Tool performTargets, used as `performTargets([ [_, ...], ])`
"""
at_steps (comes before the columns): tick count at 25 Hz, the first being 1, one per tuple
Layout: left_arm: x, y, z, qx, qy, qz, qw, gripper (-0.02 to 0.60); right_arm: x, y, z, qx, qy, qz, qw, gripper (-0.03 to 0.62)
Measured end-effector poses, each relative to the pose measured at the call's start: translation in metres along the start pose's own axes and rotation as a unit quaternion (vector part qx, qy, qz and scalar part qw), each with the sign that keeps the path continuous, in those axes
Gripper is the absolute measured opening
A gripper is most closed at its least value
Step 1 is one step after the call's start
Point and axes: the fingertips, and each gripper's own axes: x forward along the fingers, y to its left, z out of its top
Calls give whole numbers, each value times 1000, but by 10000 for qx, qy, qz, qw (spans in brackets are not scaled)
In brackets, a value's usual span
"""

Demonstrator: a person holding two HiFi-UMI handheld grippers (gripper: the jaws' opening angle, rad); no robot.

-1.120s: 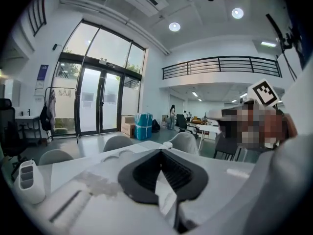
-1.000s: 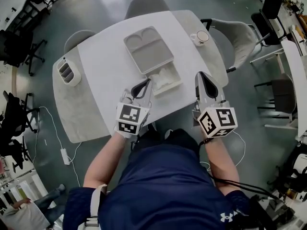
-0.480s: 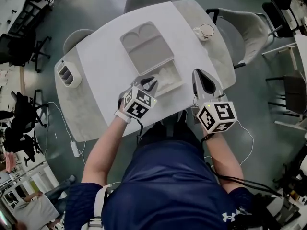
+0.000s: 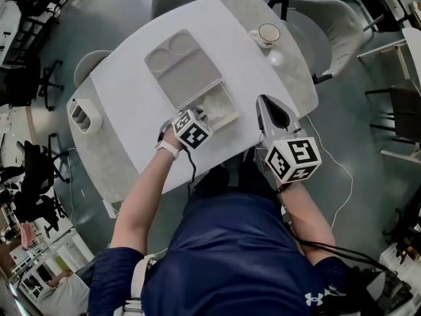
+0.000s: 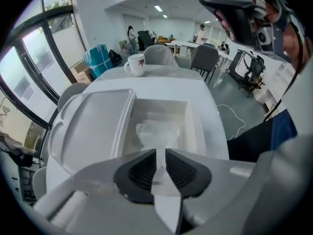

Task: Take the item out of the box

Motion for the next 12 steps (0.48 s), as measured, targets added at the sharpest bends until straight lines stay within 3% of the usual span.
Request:
performTargets([
  [5,19,3,-2,-29,427,-35,9991,64,-4,-26,-2,129,18,-180,9998,3],
  [12,34,3,-2,18,689,-35,9976,64,-9,-46,-5,253,1,-319,9992,3],
])
